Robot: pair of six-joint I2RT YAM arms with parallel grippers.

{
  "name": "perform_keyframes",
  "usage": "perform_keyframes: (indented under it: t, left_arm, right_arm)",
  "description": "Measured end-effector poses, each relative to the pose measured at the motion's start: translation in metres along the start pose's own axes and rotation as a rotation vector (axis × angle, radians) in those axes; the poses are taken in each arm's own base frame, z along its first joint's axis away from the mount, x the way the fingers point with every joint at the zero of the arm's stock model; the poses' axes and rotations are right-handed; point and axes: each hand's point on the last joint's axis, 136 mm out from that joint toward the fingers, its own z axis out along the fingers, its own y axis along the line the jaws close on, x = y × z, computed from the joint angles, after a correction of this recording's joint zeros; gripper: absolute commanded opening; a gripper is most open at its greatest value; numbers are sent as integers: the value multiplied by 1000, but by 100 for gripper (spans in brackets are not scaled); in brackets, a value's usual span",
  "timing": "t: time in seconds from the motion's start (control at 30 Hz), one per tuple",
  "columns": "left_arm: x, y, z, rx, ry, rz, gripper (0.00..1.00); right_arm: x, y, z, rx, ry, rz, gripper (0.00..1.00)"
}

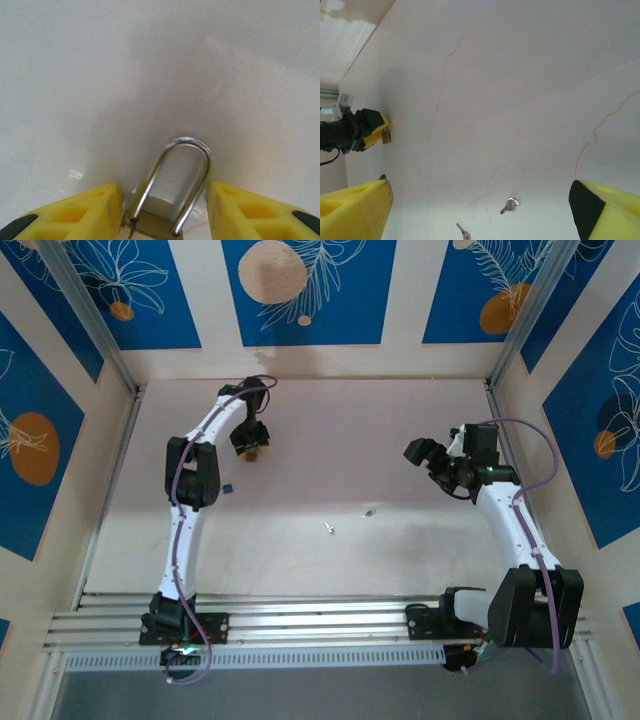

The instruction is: Unlock with the key

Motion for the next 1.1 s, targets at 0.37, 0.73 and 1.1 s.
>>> perform_keyframes:
  t: [0.37,0.73,1.1]
  left_arm:
    - [23,4,-4,-25,-13,13,31]
    - [50,12,-9,-44,-4,31,27]
    - [131,-7,-18,-31,11,89,28]
  right_arm:
    - [-2,-2,-1,-2,-7,6,92]
    - [2,-5,2,-8,5,12,92]
    - [5,-3,5,-27,14,16,92]
